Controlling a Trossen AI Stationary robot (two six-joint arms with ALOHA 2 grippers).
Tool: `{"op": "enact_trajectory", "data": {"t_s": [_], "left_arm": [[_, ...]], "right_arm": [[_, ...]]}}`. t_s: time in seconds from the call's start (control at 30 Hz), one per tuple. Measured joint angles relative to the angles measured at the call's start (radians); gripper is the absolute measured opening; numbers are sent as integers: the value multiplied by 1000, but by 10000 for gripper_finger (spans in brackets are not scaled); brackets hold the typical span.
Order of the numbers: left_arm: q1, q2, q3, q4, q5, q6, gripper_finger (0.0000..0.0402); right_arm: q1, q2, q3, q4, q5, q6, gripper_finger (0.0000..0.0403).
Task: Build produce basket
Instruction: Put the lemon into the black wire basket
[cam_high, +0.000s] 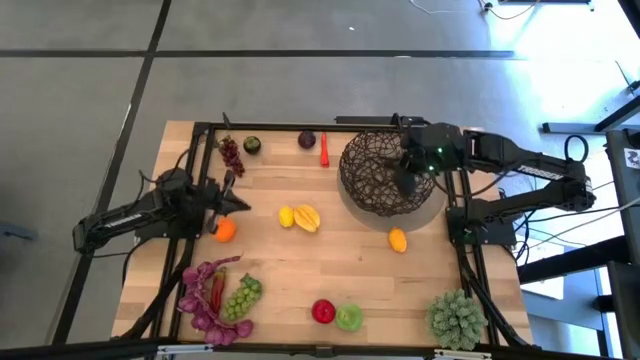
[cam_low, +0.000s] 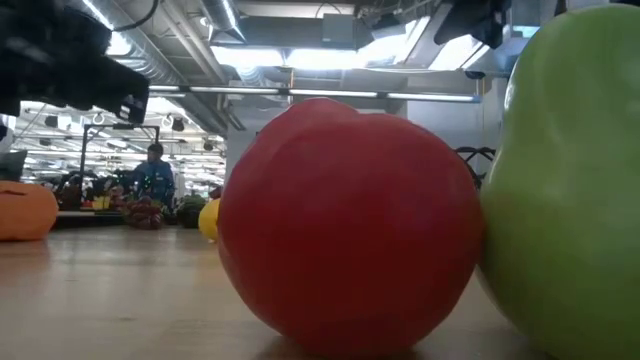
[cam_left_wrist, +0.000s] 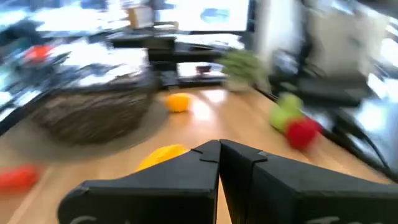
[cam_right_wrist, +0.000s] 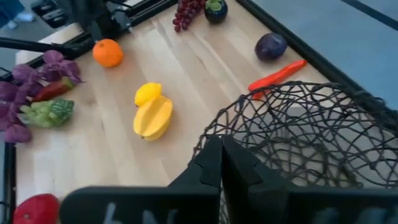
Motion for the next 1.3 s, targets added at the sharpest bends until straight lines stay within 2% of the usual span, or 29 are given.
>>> {"op": "enact_trajectory", "data": {"t_s": [0.07,0.27,0.43,0.67,0.87,1.07,1.3], "left_arm": [[0,5,19,8,-44,-70,0],[0,53,154,-7,-43,-63,0],[0,172,318,-178,-44,26,0],[0,416,568,-456,-68,61,0],[0,576,744,-634,-84,129,0],[0,646,809,-667,-109,155,0],[0,650,809,-695,-108,152,0]], "right_arm": [[23,0,0,3,0,22,0],[96,0,0,3,1,67,0],[131,0,0,3,1,90,0],[158,0,0,1,-1,88,0],[166,19,1,-8,-131,134,3],[165,43,1,-12,-174,147,27],[159,49,1,-32,-176,234,102]]}}
